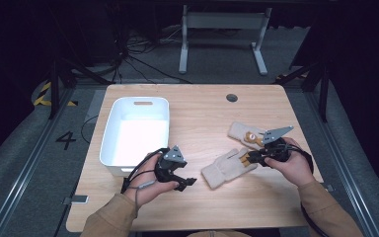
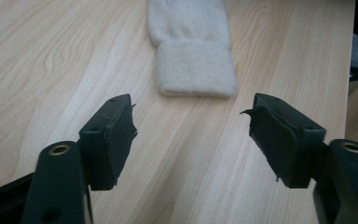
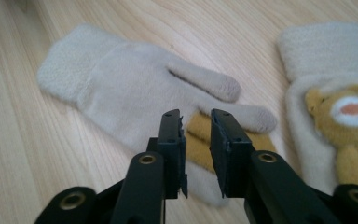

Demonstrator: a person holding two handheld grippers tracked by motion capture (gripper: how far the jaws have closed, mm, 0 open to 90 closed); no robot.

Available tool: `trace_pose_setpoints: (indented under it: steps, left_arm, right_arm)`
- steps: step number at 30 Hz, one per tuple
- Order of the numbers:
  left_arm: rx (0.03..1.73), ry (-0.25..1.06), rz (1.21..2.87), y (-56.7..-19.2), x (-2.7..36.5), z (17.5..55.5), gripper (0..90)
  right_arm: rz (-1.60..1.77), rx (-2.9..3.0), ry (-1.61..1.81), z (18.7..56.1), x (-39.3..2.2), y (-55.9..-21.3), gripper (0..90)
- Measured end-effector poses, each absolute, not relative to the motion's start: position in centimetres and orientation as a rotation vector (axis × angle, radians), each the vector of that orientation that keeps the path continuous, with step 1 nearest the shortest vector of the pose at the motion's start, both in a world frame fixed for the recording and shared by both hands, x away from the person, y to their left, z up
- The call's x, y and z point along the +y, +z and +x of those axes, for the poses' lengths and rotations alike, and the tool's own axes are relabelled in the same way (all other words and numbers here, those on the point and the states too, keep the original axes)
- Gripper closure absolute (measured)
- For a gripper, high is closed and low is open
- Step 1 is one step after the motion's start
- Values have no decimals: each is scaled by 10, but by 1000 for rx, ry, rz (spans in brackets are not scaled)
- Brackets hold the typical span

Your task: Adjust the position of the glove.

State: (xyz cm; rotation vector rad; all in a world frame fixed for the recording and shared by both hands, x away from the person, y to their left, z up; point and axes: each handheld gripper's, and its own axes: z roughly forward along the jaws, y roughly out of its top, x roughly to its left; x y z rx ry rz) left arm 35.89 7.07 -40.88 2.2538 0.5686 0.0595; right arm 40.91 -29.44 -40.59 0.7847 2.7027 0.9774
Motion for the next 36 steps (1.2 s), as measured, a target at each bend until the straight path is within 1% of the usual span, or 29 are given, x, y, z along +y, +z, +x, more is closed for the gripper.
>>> trace_pose_setpoints:
  steps: [1,3,8,11,14,16,21,29,36]
  left_arm:
    - [569,60,2254,-409,71,359,296]
    - [576,49,2233,-407,68,358,303]
    - [566,40,2246,-402,68,356,397]
    - [562,21,2244,-397,69,353,428]
    - [559,27,2244,-395,69,353,429]
    - [562,21,2244,-395,69,353,428]
    - [570,17,2239,-396,69,354,426]
    - [568,7,2247,-398,68,354,420]
    - [561,3,2243,-398,67,354,412]
  right_arm:
    - [785,2703,977,409,-294,-406,747]
    - [765,2713,968,414,-289,-404,747]
    - [739,2728,956,423,-284,-401,761]
    - [726,2741,941,432,-277,-401,793]
    - [712,2749,920,437,-273,-402,803]
    - [694,2757,909,445,-266,-403,833]
    - [668,2772,872,457,-254,-407,867]
    - [675,2801,869,468,-234,-423,875]
    - [686,2813,850,472,-232,-432,878]
